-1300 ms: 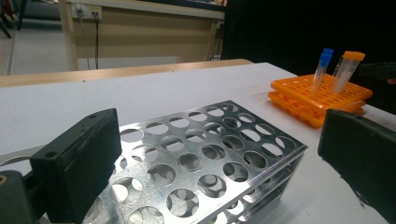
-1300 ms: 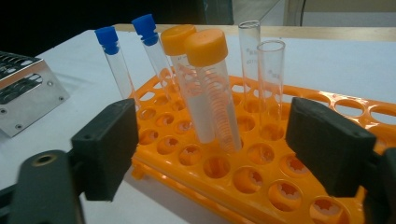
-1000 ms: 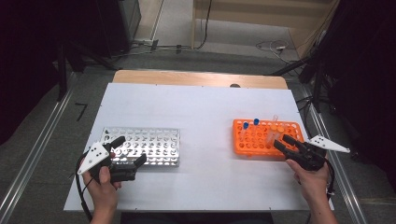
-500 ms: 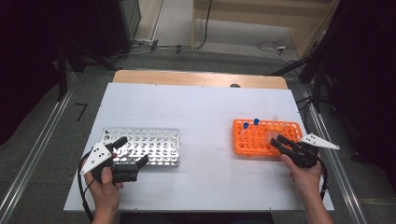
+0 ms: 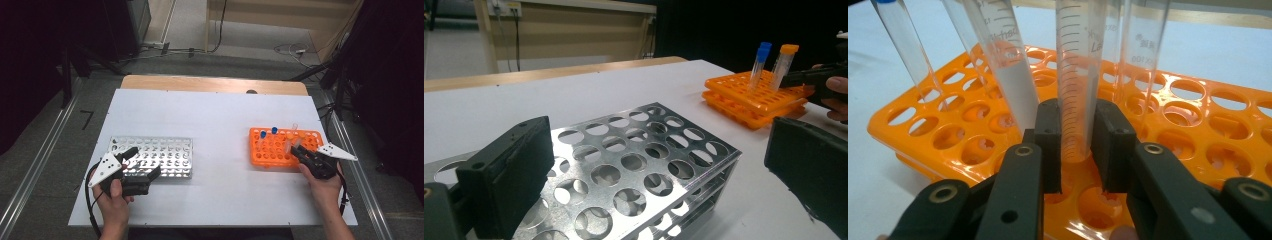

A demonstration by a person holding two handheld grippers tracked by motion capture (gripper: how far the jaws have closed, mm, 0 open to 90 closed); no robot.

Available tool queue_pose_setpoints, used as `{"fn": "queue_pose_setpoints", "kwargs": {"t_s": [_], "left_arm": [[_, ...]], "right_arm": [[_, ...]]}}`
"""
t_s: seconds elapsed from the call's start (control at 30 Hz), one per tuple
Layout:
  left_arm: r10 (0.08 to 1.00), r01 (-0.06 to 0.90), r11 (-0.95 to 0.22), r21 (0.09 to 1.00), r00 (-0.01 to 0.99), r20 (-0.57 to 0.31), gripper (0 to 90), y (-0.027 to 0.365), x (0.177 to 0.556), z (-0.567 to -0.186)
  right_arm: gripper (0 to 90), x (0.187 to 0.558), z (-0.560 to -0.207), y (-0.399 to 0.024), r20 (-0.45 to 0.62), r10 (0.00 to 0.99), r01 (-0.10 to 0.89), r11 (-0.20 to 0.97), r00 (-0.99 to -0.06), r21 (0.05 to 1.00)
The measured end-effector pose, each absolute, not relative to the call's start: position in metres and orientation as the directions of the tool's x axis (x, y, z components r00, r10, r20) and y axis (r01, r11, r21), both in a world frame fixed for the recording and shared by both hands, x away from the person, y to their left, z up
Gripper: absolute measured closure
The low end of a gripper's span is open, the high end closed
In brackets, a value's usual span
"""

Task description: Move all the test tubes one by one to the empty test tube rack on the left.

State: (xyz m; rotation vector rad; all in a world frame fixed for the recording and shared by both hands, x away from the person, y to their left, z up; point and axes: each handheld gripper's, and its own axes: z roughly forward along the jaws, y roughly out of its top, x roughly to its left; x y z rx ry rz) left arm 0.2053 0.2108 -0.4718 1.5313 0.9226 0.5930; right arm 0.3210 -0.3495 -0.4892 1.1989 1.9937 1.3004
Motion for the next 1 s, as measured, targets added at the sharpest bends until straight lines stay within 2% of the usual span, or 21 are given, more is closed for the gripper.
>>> {"fn": "queue_pose_setpoints", "kwargs": {"t_s": [0.47, 0.77, 1.0], "left_arm": [[0.818, 0.214, 0.009, 0.977, 0.56, -0.13, 0.0, 0.21, 0.204, -0.47], [0.805, 0.207, 0.004, 0.978, 0.58, -0.126, 0.0, 0.203, 0.202, -0.466], [0.798, 0.212, -0.002, 0.977, 0.589, -0.127, 0.0, 0.192, 0.202, -0.461]], "right_arm": [[73.3, 0.308, -0.466, -0.358, 0.093, 0.854, 0.342, 0.103, -0.511, 0.934], [73.3, 0.284, -0.445, -0.351, 0.103, 0.818, 0.334, 0.113, -0.565, 0.936], [73.3, 0.27, -0.436, -0.318, 0.086, 0.744, 0.316, 0.174, -0.663, 0.933]]}}
